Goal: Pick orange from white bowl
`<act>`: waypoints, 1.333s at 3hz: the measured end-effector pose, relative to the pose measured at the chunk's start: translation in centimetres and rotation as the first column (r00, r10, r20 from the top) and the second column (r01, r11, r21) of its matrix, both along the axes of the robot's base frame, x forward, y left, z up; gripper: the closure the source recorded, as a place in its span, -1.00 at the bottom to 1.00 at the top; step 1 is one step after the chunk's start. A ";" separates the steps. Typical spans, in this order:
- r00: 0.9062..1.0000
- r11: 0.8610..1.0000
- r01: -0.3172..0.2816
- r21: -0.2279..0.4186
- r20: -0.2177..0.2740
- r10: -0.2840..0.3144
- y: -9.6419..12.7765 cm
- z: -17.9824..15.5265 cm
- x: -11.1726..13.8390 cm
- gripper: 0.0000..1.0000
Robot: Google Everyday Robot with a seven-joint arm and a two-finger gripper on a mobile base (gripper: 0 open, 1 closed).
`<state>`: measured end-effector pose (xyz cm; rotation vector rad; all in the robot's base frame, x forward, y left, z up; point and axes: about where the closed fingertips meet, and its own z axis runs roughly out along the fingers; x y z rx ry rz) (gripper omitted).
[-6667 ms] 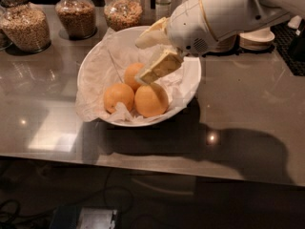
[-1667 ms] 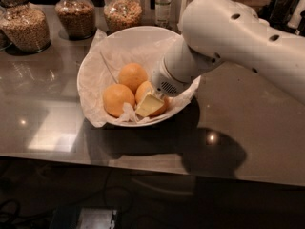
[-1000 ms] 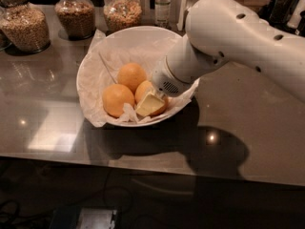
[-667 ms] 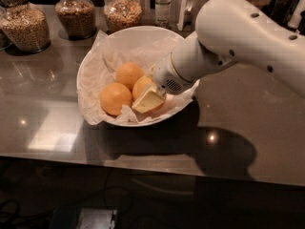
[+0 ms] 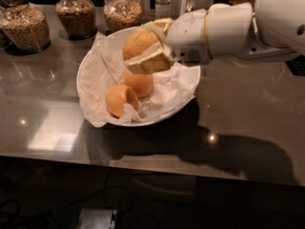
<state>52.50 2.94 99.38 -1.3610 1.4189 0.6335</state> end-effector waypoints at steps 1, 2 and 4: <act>0.984 0.987 -0.126 0.102 0.138 0.112 -0.4 5.5 -3.7 1.00; 0.954 0.972 -0.220 0.087 0.226 0.196 -1.0 8.6 -8.6 1.00; 0.892 0.923 -0.383 0.050 0.280 0.355 -0.2 10.0 -15.4 1.00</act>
Offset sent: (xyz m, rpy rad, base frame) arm -0.1479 -0.0244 0.1224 0.1063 -0.3236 0.3156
